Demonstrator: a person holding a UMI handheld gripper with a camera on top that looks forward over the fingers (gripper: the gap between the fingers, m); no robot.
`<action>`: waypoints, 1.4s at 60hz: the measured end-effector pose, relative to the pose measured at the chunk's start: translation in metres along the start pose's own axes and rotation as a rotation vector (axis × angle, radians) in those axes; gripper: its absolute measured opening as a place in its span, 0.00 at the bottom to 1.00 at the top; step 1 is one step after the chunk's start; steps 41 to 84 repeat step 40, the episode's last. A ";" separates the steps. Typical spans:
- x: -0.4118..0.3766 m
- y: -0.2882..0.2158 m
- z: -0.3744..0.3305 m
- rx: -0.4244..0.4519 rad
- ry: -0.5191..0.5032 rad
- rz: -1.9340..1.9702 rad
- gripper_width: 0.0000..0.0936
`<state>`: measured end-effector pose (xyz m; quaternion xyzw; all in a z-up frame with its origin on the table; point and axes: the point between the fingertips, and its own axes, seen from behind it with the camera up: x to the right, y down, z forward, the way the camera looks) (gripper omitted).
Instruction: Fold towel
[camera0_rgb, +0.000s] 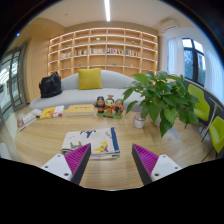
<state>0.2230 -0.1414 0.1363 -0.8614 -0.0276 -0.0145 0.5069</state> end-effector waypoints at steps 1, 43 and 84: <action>-0.004 0.001 -0.009 -0.001 -0.001 0.000 0.91; -0.060 0.036 -0.166 0.027 -0.054 -0.045 0.91; -0.060 0.036 -0.166 0.027 -0.054 -0.045 0.91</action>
